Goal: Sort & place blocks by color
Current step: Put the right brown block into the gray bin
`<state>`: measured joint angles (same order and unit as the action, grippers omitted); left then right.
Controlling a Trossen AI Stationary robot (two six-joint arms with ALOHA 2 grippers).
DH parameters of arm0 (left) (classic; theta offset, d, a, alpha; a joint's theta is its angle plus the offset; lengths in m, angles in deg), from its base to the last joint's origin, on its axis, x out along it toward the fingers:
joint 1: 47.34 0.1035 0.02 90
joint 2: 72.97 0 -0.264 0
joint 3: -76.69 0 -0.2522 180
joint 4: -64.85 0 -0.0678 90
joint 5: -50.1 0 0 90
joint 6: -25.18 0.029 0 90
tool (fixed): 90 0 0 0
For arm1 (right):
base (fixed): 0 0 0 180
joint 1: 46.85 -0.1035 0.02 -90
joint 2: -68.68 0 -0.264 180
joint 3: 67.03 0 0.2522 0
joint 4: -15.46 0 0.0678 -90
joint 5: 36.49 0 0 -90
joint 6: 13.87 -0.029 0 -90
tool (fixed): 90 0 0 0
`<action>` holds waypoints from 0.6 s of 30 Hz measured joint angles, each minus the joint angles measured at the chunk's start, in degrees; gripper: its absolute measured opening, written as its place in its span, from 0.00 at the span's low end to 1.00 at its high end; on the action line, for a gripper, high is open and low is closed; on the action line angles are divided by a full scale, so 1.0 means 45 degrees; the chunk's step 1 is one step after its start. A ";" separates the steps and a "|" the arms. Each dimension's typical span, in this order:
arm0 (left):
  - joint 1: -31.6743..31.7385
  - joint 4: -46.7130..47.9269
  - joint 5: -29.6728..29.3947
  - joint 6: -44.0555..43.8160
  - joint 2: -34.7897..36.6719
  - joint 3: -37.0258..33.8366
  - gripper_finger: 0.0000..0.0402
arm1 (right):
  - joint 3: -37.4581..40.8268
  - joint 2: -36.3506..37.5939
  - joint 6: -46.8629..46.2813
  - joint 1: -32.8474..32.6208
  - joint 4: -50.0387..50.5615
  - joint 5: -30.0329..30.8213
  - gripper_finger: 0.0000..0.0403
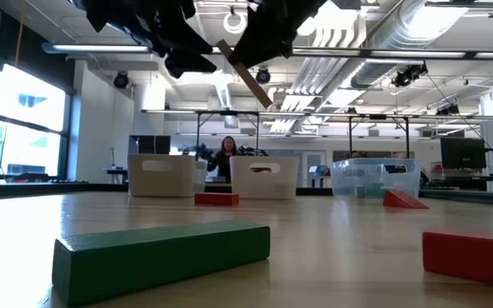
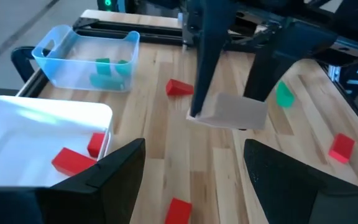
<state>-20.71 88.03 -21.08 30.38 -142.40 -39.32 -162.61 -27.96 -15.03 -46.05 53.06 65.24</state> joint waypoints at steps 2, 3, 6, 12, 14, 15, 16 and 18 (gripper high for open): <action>0.0097 -0.0023 0.0001 0.0002 0.0000 0.0000 0.65 | 0.0000 0.0047 0.0209 0.0273 -0.0035 -0.0261 0.24; 0.0135 -0.0023 0.0001 0.0002 0.0000 0.0000 0.65 | 0.0000 0.0073 0.0333 0.0394 -0.0090 -0.0415 0.24; 0.0183 -0.0068 -0.0030 0.0143 0.0000 0.0000 0.65 | 0.0000 0.0112 0.0717 0.0753 -0.0540 -0.0905 0.24; 0.0173 -0.1072 -0.0027 0.0221 0.0000 0.0000 0.65 | 0.0000 0.0112 0.0935 0.1324 -0.0904 -0.1768 0.24; 0.0173 -0.1364 -0.0027 0.0222 0.0000 0.0000 0.65 | 0.0000 0.0112 0.0935 0.1446 -0.1104 -0.1961 0.24; 0.0173 -0.1495 -0.0033 0.0216 0.0000 0.0000 0.65 | 0.0000 0.0112 0.0940 0.1499 -0.1202 -0.2065 0.24; 0.0173 -0.1584 -0.0078 0.0214 0.0000 0.0000 0.65 | 0.0000 0.0112 0.0940 0.1542 -0.1237 -0.2202 0.24; 0.0173 -0.1693 -0.0177 0.0206 0.0000 0.0000 0.65 | 0.0000 0.0107 0.0968 0.1608 -0.1230 -0.2392 0.24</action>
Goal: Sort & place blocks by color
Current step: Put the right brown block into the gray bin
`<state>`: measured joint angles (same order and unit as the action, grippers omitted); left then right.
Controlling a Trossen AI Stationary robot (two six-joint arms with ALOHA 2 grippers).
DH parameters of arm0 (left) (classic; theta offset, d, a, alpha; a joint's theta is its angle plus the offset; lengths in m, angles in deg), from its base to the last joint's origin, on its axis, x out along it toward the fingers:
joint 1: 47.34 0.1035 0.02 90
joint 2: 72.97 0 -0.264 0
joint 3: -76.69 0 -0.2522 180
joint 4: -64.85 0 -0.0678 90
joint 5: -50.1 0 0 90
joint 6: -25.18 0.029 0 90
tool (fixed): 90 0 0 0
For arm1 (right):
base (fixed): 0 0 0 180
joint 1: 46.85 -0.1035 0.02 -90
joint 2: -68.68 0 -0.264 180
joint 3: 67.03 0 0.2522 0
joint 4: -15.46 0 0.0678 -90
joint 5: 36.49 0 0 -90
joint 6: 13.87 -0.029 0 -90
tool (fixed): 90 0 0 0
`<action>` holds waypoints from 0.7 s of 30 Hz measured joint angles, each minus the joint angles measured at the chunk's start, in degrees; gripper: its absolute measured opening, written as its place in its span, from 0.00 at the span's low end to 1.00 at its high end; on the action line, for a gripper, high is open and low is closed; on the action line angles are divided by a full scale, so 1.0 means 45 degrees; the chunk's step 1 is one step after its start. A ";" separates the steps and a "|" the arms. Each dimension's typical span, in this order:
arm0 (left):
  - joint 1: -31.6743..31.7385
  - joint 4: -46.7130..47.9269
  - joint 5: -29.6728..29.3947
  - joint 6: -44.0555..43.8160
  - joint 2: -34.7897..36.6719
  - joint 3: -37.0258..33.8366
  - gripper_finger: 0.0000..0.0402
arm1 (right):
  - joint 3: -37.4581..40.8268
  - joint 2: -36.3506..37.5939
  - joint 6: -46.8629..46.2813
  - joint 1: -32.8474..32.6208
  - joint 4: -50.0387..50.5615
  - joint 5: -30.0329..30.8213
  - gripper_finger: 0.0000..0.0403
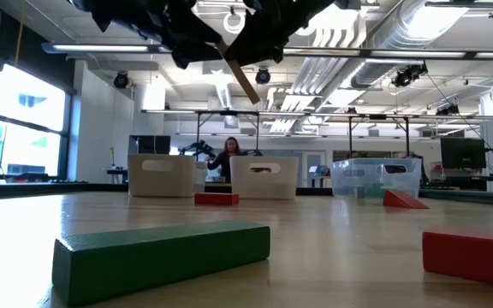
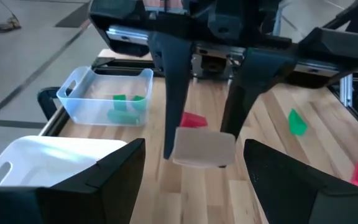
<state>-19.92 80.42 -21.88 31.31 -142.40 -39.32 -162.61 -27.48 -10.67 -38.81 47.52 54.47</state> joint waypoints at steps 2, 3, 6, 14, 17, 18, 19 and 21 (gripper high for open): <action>0.0000 -0.0102 -0.0005 -0.0010 0.0000 0.0000 0.65 | 0.0000 0.0000 0.0123 0.0028 -0.0033 -0.0043 0.24; 0.0000 -0.0135 -0.0007 -0.0011 0.0000 0.0000 0.65 | 0.0000 0.0000 0.0196 0.0043 -0.0078 -0.0053 0.24; 0.0000 -0.0330 -0.0015 -0.0019 0.0000 0.0000 0.65 | 0.0000 0.0000 0.0407 0.0052 -0.0280 -0.0209 0.24; 0.0000 -0.0477 -0.0044 0.0015 0.0000 0.0000 0.60 | 0.0000 -0.0005 0.0773 0.0052 -0.0620 -0.0377 0.24; -0.0005 -0.0477 -0.0044 0.0018 0.0000 0.0000 0.54 | 0.0000 -0.0010 0.0771 0.0055 -0.0622 -0.0392 0.24; -0.0005 -0.0477 -0.0043 0.0019 0.0000 0.0000 0.52 | 0.0000 -0.0010 0.0773 0.0059 -0.0622 -0.0388 0.24; -0.0006 -0.0477 -0.0032 0.0019 0.0000 0.0000 0.49 | 0.0000 -0.0010 0.0768 0.0062 -0.0622 -0.0381 0.24; -0.0010 -0.0472 0.0006 0.0019 0.0000 0.0000 0.43 | 0.0000 -0.0010 0.0768 0.0062 -0.0622 -0.0373 0.24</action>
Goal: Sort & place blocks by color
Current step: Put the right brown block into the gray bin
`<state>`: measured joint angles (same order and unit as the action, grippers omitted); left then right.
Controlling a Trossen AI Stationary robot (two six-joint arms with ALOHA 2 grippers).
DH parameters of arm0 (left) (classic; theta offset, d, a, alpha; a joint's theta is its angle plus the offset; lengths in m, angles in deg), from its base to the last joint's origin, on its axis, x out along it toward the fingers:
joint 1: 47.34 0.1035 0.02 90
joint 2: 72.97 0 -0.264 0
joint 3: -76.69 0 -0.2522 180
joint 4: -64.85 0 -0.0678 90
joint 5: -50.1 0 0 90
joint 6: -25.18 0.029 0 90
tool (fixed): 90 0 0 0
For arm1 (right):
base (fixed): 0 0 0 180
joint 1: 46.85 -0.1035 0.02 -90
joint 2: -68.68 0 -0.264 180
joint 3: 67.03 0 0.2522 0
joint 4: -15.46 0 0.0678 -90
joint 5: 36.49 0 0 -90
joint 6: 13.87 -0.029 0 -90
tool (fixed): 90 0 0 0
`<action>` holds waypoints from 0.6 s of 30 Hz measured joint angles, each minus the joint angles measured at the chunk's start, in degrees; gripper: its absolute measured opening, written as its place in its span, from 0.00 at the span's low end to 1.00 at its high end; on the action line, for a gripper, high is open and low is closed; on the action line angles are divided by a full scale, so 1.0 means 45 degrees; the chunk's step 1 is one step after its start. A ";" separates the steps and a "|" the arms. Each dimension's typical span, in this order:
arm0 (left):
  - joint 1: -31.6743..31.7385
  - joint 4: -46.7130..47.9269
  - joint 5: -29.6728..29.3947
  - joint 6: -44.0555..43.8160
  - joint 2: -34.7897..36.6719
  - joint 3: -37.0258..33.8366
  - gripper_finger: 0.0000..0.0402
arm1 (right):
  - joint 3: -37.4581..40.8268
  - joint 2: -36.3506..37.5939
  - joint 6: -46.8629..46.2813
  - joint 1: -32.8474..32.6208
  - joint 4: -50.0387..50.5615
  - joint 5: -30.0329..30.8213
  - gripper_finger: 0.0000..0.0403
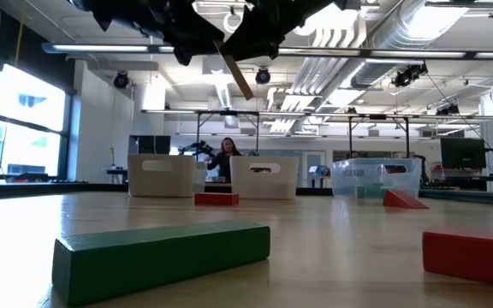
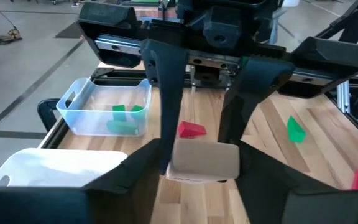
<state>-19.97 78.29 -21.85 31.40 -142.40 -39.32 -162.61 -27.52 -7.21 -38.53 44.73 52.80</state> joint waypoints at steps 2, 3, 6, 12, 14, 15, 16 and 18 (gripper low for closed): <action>-0.0004 0.0000 0.0028 0.0014 0.0000 0.0000 0.36 | 0.0000 0.0000 -0.0040 0.0003 0.0003 0.0013 0.24; -0.0005 0.0000 0.0033 0.0123 0.0000 0.0000 0.32 | 0.0000 0.0000 -0.0067 0.0005 0.0012 -0.0002 0.24; 0.0000 0.0004 0.0033 0.0449 0.0000 0.0000 0.25 | 0.0000 0.0000 -0.0111 0.0000 0.0034 -0.0049 0.28; 0.0005 0.0264 -0.0169 0.0423 0.0000 0.0000 0.25 | 0.0000 -0.0005 -0.0601 -0.0010 0.0213 -0.0030 0.45; 0.0000 0.0610 -0.0569 0.0512 0.0000 0.0000 0.25 | 0.0000 -0.0005 -0.0934 -0.0010 0.0576 0.0134 0.47; 0.0005 0.0810 -0.0861 0.0669 0.0000 0.0000 0.25 | 0.0000 -0.0005 -0.1097 -0.0010 0.0775 0.0164 0.48; 0.0015 0.1016 -0.1100 0.0833 0.0000 0.0000 0.25 | 0.0000 -0.0005 -0.1267 -0.0015 0.0929 0.0254 0.48; 0.0024 0.1533 -0.1845 0.1228 0.0000 0.0000 0.25 | 0.0000 -0.0005 -0.1483 -0.0015 0.1205 0.0428 0.48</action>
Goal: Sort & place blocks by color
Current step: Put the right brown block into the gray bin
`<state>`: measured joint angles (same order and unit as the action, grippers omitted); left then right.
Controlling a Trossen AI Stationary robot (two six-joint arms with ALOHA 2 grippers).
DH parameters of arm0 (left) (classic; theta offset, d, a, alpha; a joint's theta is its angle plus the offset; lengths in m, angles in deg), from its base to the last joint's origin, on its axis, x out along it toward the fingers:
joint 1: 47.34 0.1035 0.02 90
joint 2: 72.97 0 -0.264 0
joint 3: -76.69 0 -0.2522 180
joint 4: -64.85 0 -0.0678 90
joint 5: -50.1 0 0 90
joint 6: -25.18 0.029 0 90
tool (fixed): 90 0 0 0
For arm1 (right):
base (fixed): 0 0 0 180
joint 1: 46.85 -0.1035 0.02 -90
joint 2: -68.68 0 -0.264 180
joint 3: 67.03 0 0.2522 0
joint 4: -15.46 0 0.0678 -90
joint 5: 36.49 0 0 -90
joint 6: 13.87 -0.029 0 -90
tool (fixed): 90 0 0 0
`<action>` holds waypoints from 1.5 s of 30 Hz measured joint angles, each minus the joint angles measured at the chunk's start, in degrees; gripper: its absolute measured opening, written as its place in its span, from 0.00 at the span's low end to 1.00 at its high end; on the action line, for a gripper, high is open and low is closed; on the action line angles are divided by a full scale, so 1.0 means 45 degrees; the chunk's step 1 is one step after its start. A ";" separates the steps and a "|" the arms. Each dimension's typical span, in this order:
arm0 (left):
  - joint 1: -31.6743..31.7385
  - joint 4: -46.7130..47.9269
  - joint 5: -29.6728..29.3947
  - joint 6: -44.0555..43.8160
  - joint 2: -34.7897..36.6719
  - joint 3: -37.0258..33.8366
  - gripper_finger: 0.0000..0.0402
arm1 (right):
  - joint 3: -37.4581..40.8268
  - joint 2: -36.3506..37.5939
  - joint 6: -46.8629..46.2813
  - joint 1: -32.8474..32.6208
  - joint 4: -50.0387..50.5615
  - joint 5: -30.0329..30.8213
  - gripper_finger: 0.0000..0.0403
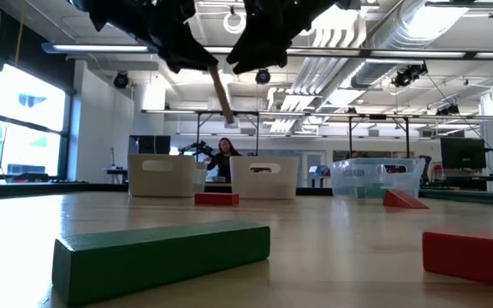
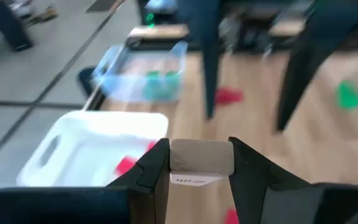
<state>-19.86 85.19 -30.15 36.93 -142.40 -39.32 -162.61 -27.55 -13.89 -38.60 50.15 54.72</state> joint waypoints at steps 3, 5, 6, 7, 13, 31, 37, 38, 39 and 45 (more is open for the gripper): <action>0.0056 0.0731 -0.1149 0.0594 0.0000 0.0000 0.25 | 0.0000 0.0000 -0.0134 -0.0003 0.0413 0.0391 0.48; 0.0247 0.1269 -0.1882 0.0856 0.0000 0.0000 0.25 | 0.0000 0.0000 -0.0753 -0.0005 0.0780 0.0832 0.49; 0.0392 0.1527 -0.2237 0.0937 0.0000 0.0000 0.25 | 0.0000 0.0000 -0.1156 -0.0001 0.1015 0.0999 0.49; 0.0553 0.1792 -0.2556 0.0986 0.0000 0.0000 0.25 | 0.0000 0.0000 -0.1522 0.0000 0.1306 0.1068 0.49; 0.1661 0.2708 -0.3834 0.1001 0.0000 0.0000 0.25 | 0.0000 0.0000 -0.3214 0.0078 0.2984 0.1105 0.49; 0.4432 0.3782 -0.2706 -0.0799 -0.1187 0.0000 0.25 | 0.0039 0.0000 -0.9741 -0.0551 0.7561 0.1063 0.49; 0.4498 0.3636 -0.2638 -0.1379 -0.1564 0.0032 0.25 | 0.0039 0.0000 -1.1340 -0.0893 0.8224 0.0946 0.49; 0.4498 0.3653 -0.2649 -0.1511 -0.1564 0.0034 0.26 | 0.0039 0.0000 -1.1578 -0.0941 0.8366 0.0946 0.49; 0.4498 0.3637 -0.2648 -0.1575 -0.1560 0.0033 0.28 | 0.0039 0.0000 -1.1780 -0.1002 0.8520 0.0964 0.49; 0.4493 0.3785 -0.3004 -0.1588 -0.1636 -0.0033 0.40 | 0.0039 -0.0005 -1.3192 -0.1362 0.9832 0.1980 0.49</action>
<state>0.36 102.22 -43.67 29.78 -149.76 -39.46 -162.43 -27.57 -73.25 -44.73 94.39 63.63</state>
